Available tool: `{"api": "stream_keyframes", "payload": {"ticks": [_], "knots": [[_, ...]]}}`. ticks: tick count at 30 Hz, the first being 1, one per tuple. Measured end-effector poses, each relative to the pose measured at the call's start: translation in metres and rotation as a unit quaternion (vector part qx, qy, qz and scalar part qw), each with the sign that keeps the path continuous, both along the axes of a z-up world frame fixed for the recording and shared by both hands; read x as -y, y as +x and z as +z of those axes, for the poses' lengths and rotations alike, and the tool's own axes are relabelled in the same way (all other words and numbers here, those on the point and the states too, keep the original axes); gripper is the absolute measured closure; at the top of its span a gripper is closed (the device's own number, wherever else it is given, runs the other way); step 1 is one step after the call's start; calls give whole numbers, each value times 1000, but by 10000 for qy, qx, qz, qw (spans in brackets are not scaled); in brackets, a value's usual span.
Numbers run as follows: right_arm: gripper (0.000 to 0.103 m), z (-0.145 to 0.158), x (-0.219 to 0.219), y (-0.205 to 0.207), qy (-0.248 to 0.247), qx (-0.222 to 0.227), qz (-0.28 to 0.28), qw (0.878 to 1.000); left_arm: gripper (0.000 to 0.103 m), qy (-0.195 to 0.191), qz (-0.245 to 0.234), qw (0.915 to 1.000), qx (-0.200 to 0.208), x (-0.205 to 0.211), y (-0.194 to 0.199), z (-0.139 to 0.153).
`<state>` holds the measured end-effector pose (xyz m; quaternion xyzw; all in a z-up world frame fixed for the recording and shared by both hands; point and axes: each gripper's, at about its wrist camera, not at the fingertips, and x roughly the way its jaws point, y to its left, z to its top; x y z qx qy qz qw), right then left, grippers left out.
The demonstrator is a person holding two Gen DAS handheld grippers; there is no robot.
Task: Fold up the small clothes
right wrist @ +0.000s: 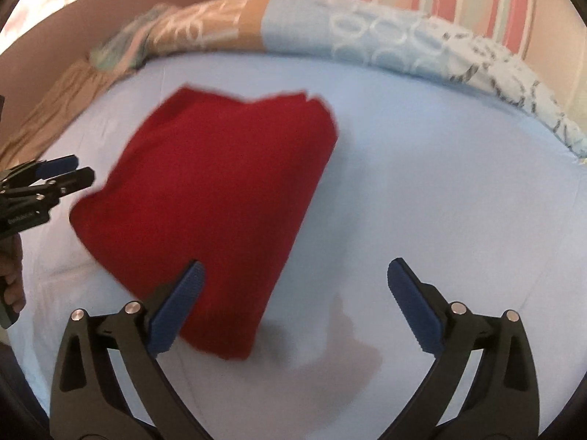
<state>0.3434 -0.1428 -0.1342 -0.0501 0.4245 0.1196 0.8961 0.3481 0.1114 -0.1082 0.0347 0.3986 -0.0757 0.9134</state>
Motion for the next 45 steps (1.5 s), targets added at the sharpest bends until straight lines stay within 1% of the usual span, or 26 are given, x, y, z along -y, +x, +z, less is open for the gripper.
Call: {"api": "stream_keyframes", "payload": {"ticks": [2,4,7,9,10,12,14,15,16,17,18,19,22,24,25,27,28,29,33,37,38,39,41,43,45], "knots": [[3,6,2,15,-75,80,-78,9999,37,158,41,9998,72,4,19,11],[3,11,2,34,-230,223,-153,9994,37,379,75,9992,98,9,42,15],[3,8,0,64,-375,284,-199,9987,37,728,59,9973,17,19,73,6],[3,3,0,77,-437,286,-243,9983,37,962,50,9953,-67,23,90,-6],[3,-4,1,87,-436,227,-269,9984,37,990,67,9950,-104,20,96,-12],[3,-16,1,99,-381,23,-267,9989,35,1053,138,9940,-248,17,105,-28],[3,-34,0,109,-460,-180,-225,9985,35,1153,167,9924,-395,15,109,-45],[3,-43,-2,111,-536,-269,-191,9980,33,1180,166,9919,-441,14,110,-52],[3,-52,-1,114,-488,-336,-183,9981,30,1173,203,9918,-475,11,111,-59],[3,-54,1,115,-402,-361,-213,9983,27,1103,262,9925,-461,7,111,-62],[3,-54,3,116,-309,-405,-253,9984,25,927,353,9939,-478,1,111,-61],[3,-50,4,116,-257,-415,-278,9984,26,796,374,9949,-486,-2,111,-59],[3,-30,6,105,-174,-213,-105,9996,27,587,261,9973,-358,-8,98,-40],[3,-19,10,92,-78,-112,13,9999,27,493,191,9979,-368,-11,84,-31],[3,-16,10,88,-27,-121,31,9999,25,471,187,9979,-400,-13,79,-29],[3,-11,12,75,79,-94,23,9999,21,219,208,9983,-506,-19,63,-27],[3,-10,13,67,199,-116,44,9997,20,129,219,9982,-551,-20,59,-26],[3,-10,13,61,263,-127,49,9996,20,-41,237,9977,-637,-22,53,-27],[3,-16,7,46,397,-249,56,9989,20,-480,370,9945,-849,-22,42,-34],[3,-19,2,38,446,-323,66,9985,20,-1064,486,9872,-1087,-23,43,-41],[3,-20,0,36,472,-334,71,9983,20,-1280,460,9839,-1159,-23,44,-42],[3,-19,-1,35,485,-340,88,9982,20,-1558,437,9786,-1275,-23,44,-46],[3,-19,-2,34,473,-335,77,9983,20,-1709,467,9745,-1377,-22,45,-50],[3,-19,-2,33,566,-367,97,9977,20,-1989,520,9666,-1531,-24,45,-58],[3,-20,-4,34,582,-384,129,9975,20,-2342,644,9557,-1660,-30,46,-65]]}}
